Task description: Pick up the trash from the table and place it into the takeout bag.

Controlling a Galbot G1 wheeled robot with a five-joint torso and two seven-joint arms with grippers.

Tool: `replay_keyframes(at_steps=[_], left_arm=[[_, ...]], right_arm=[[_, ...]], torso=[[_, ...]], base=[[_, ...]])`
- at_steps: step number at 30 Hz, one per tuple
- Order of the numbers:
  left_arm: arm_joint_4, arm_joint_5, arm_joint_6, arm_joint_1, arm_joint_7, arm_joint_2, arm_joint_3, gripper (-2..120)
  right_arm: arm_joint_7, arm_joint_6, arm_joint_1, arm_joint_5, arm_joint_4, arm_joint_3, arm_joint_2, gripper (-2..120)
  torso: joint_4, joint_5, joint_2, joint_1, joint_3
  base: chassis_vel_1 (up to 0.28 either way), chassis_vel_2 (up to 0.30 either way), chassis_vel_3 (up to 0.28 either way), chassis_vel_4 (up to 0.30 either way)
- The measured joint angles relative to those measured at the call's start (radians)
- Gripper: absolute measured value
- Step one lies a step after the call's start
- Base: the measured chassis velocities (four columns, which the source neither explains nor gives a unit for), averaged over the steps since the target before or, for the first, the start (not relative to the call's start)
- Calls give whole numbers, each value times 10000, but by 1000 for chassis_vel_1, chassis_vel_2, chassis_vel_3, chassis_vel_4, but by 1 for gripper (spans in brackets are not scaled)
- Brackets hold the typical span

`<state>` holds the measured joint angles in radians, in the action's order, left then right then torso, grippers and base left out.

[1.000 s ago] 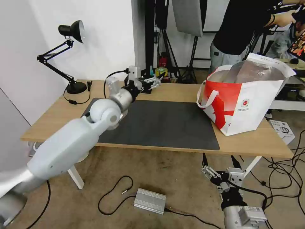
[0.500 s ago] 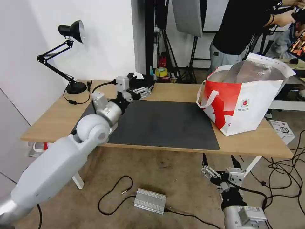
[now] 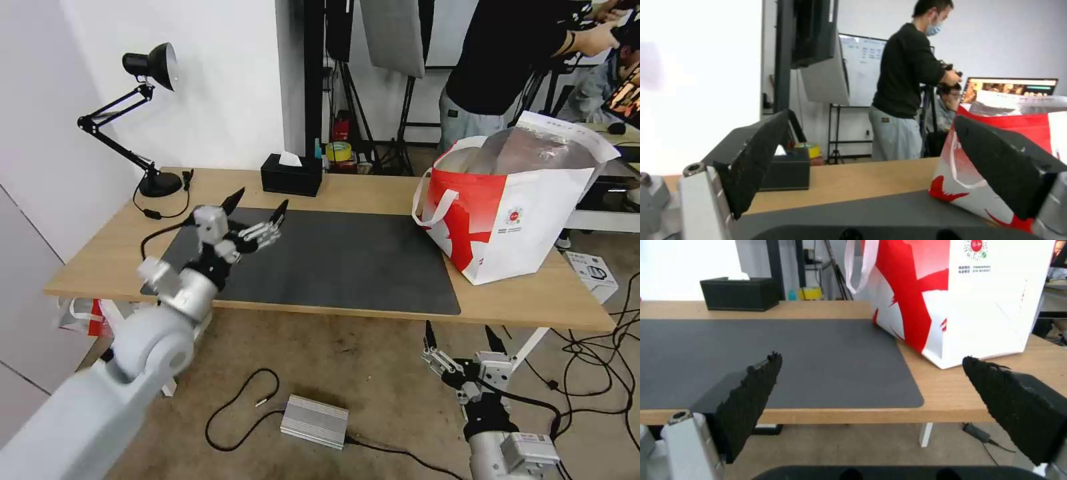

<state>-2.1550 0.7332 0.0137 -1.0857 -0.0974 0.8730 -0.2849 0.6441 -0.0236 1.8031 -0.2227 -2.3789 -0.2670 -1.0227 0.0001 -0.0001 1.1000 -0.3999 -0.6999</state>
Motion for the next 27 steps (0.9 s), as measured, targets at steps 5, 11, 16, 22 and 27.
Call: replay_keyframes(at_steps=[5, 11, 16, 22, 27], left_arm=[[-432, -725, 39, -1035, 2, 634, -706, 100], [-838, -2235, 353, -3099, 19, 2096, -1402, 100], [-1026, -3014, 704, -4236, 189, 2881, -1784, 100], [-1196, -3779, 1045, -5124, 310, 3534, -1964, 100], [-1228, -4182, 1372, -5715, 356, 3885, -2042, 100]], right_arm=[[0, 0, 1, 0, 0, 0, 1, 100], [0, 0, 0, 0, 0, 0, 0, 100], [0, 0, 1, 0, 0, 0, 0, 100], [0, 0, 1, 0, 0, -1, 1, 100], [0, 0, 0, 0, 0, 0, 1, 100]], torso=[[-2, 1, 0, -1, 0], [0, 1, 0, -1, 0], [0, 2, 0, 0, 0], [-1, 3, 1, 0, 0], [-2, 2, 0, 0, -1]], base=[[0, 0, 0, 0], [0, 0, 0, 0], [0, 0, 0, 0], [0, 0, 0, 0], [0, 0, 0, 0]])
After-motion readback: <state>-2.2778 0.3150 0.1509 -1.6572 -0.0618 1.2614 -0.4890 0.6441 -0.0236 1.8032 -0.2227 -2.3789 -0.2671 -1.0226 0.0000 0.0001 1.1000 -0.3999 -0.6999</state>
